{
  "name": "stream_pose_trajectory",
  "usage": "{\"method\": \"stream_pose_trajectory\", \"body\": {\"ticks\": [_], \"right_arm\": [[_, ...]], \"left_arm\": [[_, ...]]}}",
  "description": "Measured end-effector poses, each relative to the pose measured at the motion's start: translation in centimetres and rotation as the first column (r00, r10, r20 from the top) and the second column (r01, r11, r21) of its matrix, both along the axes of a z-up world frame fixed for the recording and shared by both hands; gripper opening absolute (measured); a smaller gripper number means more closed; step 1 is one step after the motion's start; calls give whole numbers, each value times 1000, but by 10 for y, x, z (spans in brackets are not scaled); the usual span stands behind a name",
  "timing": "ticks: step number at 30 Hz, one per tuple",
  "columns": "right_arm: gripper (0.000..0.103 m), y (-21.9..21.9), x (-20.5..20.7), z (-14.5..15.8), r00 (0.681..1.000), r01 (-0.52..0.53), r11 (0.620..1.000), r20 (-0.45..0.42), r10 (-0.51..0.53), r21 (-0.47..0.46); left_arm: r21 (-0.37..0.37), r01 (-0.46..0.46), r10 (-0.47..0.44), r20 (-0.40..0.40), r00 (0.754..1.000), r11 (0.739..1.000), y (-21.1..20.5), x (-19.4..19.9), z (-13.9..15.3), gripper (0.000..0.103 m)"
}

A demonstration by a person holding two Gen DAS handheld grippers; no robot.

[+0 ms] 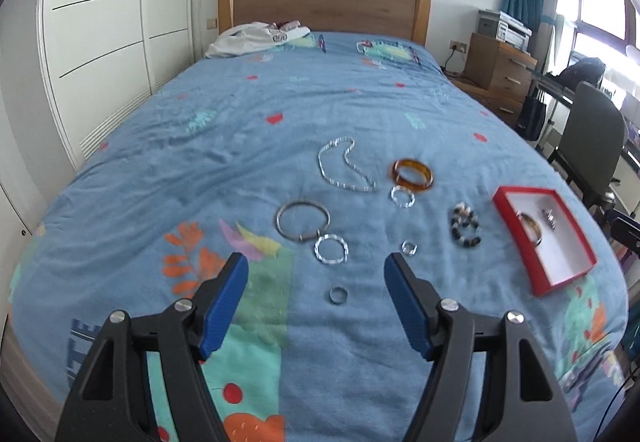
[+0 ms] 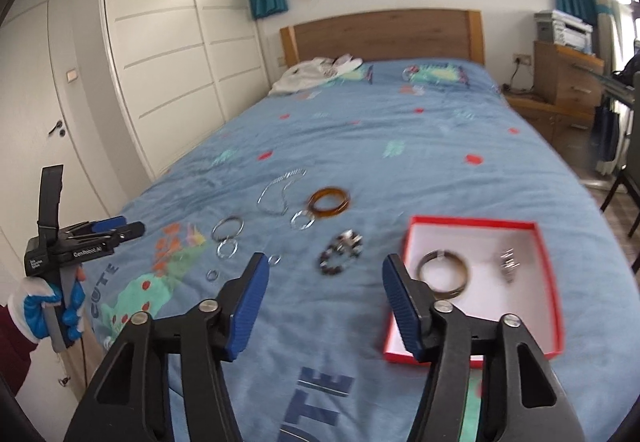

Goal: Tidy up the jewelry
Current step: 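Grasp the small silver ring with the left tool, then carry the silver ring over the red box and lower it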

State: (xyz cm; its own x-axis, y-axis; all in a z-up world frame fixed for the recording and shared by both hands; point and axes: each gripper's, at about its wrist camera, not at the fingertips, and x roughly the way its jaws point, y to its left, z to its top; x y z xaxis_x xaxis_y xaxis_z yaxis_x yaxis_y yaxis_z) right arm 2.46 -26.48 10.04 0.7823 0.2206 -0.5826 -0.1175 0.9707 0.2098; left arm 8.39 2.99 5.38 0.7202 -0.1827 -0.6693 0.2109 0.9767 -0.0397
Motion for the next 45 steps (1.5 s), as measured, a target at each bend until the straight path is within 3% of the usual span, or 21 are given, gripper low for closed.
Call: {"method": "stream_pose_trajectory", "body": {"ticks": [8,16,19,27,36,45], "right_arm": [[47,46,42,-64,990,-100,995,-101,101,15],[41,72,84,-110,970,-162,987,-182,163,21],[41,79,98,-121,964,-177,984,-199,178,26],[41,96,132,-137,952,-216,976,-215,216,24],[41,113,160,-146,949,-232,973,-216,231,20],[27,118,180,-154,946,-224,974,-233,224,27]], "left_arm": [[-13,38,-39,-93,995,999,-17,21,-67,68],[-20,22,-25,-161,987,1000,-20,55,-109,67],[-32,11,-17,-191,982,999,-16,65,-122,61],[-33,32,-38,-190,981,999,-17,69,-130,52],[-33,42,-48,-189,981,999,-15,72,-132,18],[-73,33,-47,-197,979,997,-9,72,-131,18]]}}
